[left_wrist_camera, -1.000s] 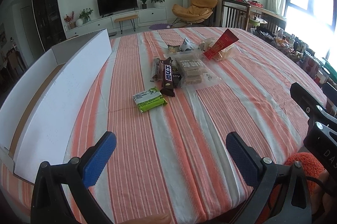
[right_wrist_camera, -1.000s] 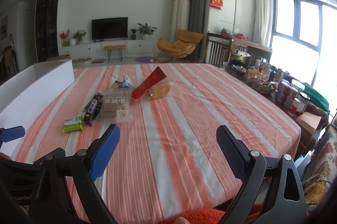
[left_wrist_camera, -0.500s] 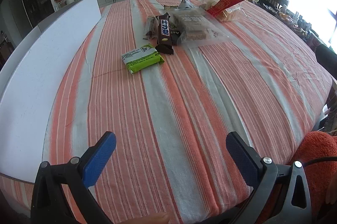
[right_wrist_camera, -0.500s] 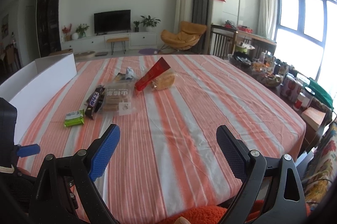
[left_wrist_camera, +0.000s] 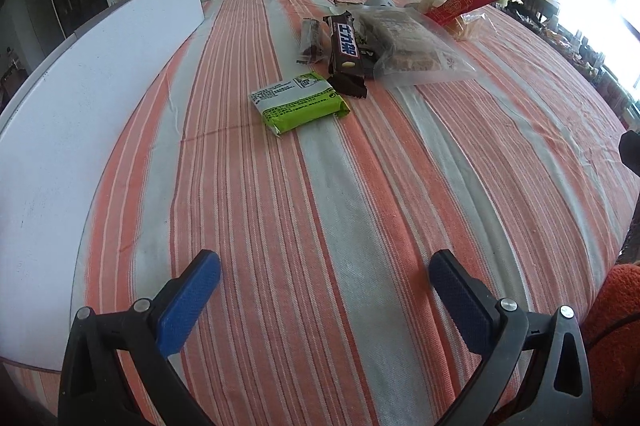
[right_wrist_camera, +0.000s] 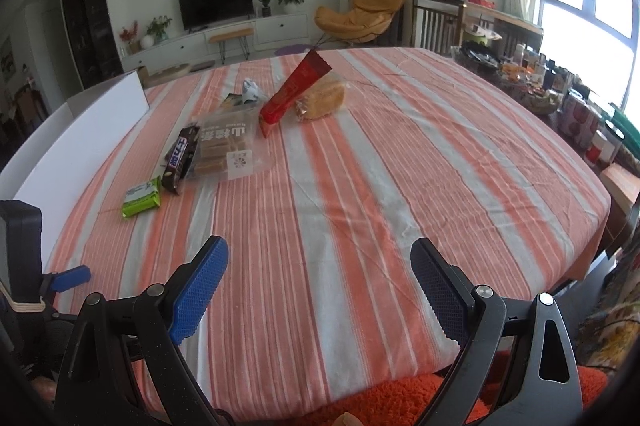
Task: Organize snacks
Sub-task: 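Grasp the green snack packet with the left tool while the right tool grasps the chocolate bar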
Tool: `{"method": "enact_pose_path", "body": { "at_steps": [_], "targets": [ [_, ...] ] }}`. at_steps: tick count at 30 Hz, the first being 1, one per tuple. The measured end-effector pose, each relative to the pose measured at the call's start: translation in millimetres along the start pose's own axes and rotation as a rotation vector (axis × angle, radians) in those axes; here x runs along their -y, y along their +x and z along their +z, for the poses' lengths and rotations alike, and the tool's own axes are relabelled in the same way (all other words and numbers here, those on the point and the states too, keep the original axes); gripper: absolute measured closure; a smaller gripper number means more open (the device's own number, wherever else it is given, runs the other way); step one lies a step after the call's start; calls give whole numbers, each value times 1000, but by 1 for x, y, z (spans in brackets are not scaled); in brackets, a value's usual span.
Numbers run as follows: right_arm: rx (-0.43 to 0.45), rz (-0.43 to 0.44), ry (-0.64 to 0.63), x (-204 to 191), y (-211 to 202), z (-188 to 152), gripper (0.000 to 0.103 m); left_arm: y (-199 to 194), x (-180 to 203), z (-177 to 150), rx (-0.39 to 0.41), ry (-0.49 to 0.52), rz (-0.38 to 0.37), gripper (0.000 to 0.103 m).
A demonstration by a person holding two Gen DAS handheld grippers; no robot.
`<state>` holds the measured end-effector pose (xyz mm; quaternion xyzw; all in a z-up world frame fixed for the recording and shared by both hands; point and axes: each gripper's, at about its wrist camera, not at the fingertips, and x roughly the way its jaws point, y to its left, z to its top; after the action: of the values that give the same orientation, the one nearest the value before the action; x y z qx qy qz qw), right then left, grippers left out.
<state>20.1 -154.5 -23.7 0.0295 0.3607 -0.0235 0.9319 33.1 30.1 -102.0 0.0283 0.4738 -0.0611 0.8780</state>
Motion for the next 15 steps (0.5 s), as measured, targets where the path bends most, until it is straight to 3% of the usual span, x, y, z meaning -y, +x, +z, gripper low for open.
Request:
{"method": "enact_pose_path", "body": {
  "at_steps": [4, 9, 12, 15],
  "targets": [
    [-3, 7, 8, 2, 1, 1, 8, 7, -11, 19, -87, -13, -38, 0],
    [-3, 11, 15, 3, 0, 2, 8, 21, -42, 62, -155, -185, -211, 0],
    [-5, 9, 11, 3, 0, 2, 8, 40, -41, 92, -160, -166, -161, 1],
    [-1, 3, 5, 3, -1, 1, 8, 58, -39, 112, -171, -157, -96, 15]
  ]
}}
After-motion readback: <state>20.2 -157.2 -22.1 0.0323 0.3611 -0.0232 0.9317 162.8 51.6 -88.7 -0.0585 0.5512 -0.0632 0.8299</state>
